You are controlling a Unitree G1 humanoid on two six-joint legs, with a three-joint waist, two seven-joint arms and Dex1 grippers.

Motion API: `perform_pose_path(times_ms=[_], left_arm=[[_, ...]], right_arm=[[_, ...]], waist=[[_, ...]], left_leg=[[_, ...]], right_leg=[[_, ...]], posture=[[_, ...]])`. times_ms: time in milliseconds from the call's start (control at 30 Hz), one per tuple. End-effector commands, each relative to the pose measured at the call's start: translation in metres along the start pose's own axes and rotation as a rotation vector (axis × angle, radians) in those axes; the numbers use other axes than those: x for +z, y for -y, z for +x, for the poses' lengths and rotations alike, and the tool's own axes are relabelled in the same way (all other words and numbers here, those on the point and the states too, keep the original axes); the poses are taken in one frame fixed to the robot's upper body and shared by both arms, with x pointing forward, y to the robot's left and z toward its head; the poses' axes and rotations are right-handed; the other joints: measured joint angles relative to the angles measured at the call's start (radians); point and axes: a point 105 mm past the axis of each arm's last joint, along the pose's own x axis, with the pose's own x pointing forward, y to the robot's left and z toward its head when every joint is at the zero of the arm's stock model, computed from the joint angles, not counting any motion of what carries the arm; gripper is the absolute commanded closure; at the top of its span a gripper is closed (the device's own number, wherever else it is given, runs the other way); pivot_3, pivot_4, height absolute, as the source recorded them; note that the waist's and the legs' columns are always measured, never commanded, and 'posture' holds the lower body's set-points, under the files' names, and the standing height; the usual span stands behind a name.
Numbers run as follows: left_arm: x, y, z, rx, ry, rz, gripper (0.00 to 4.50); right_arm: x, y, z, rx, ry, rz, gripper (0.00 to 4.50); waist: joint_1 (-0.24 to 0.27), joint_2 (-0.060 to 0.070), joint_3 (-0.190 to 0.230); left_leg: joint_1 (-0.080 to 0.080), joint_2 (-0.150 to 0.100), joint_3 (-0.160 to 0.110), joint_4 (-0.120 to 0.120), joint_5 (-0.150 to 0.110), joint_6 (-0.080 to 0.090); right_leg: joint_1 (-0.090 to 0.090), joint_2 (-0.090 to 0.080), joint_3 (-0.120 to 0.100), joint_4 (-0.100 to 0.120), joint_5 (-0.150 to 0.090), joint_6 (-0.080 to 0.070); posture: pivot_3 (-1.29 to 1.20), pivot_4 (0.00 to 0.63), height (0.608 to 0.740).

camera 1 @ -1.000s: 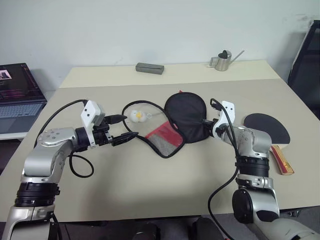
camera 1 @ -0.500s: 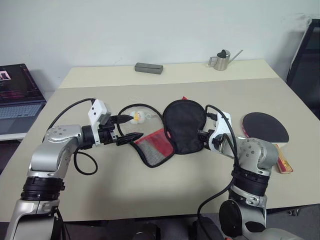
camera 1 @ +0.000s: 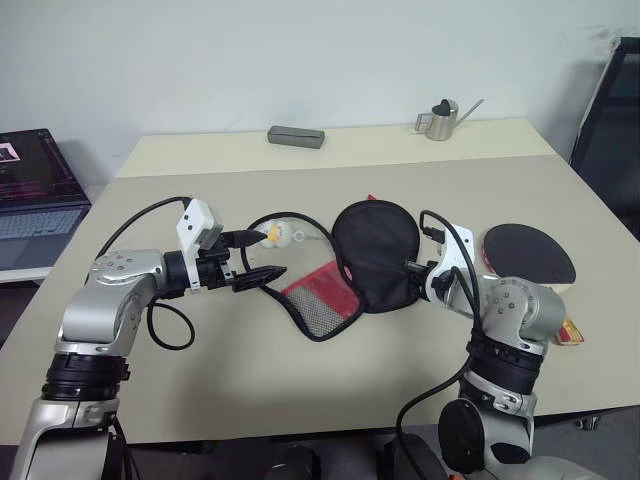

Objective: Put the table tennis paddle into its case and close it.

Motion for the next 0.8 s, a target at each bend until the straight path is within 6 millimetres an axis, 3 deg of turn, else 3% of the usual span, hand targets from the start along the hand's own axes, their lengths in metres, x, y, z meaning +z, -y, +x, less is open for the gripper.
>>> perform_pose_path(times_ms=[33,367,567,800], left_arm=[[0.011,-0.005,-0.006,0.027,0.022,0.049,0.0],[0.011,-0.007,-0.007,0.037,0.022,0.052,0.0],[0.01,-0.007,-0.008,0.036,0.021,0.052,0.0],[0.009,-0.004,-0.008,0.03,0.021,0.047,0.0]], right_arm=[[-0.007,-0.055,-0.006,0.183,0.006,0.073,3.4],[-0.01,-0.077,-0.011,0.301,-0.015,0.121,0.04],[0.006,-0.079,-0.024,0.417,0.071,-0.021,0.04],[0.021,-0.063,-0.043,0.558,0.205,-0.285,0.04]], waist=[[0.0,0.0,0.0],[0.0,0.0,0.0],[-0.001,0.0,0.0],[0.005,-0.001,0.0]], left_leg=[[0.0,0.0,0.0,0.0,0.0,0.0],[0.0,0.0,0.0,0.0,0.0,0.001],[0.0,0.0,0.0,0.0,-0.001,0.001],[0.0,0.0,0.0,0.0,-0.001,0.001]], right_leg=[[0.0,0.0,0.0,0.0,0.0,0.0],[0.0,0.0,0.0,0.0,0.0,0.0],[0.0,0.0,0.0,0.0,0.0,0.0],[0.001,0.0,-0.001,-0.002,0.0,0.0]], posture=[[0.0,0.15,0.74],[0.0,0.15,0.74],[0.0,0.15,0.74],[0.0,0.15,0.74]])
